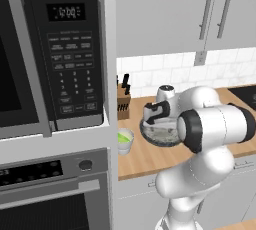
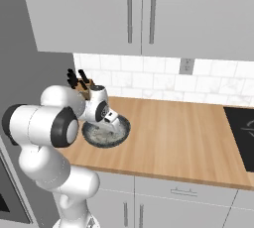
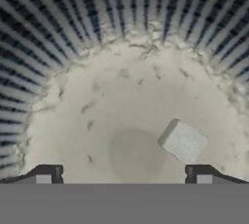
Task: Grab a lemon wedge from the fridge and one ice cube from the ice bowl, and put them in the glass of lemonade.
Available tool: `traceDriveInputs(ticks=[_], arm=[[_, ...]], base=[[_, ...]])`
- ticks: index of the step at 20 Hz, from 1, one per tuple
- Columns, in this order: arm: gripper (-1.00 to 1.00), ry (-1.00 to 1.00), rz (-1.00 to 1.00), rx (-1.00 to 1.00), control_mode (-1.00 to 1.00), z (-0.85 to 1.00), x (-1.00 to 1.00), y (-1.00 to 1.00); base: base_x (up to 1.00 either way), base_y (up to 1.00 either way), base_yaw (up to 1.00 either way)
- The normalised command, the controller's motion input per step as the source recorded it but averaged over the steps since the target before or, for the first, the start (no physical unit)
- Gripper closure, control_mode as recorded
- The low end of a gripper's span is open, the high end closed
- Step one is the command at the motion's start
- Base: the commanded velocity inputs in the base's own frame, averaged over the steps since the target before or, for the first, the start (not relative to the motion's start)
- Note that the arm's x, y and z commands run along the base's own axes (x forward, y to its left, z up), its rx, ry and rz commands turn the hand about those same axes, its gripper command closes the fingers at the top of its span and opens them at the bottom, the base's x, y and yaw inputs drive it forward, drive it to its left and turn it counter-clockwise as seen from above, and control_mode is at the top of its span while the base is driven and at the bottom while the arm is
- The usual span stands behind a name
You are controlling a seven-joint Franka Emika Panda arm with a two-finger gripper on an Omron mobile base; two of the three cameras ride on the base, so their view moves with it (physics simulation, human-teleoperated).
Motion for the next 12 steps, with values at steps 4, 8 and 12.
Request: traceDriveInputs(ticks=[4, 8, 12], arm=[[-1.00, 0.00, 0.01, -0.15, -1.00, 0.06, -0.18, 0.11], [-1.00, 0.05, 0.00, -0.14, -1.00, 0.00, 0.00, -0.09], [-1.00, 0.09, 0.00, -0.04, -1.00, 0.06, -0.01, -0.06]], base=[[0.00, 0.00, 0.00], [0.00, 0.00, 0.00], [0.00, 0.00, 0.00]])
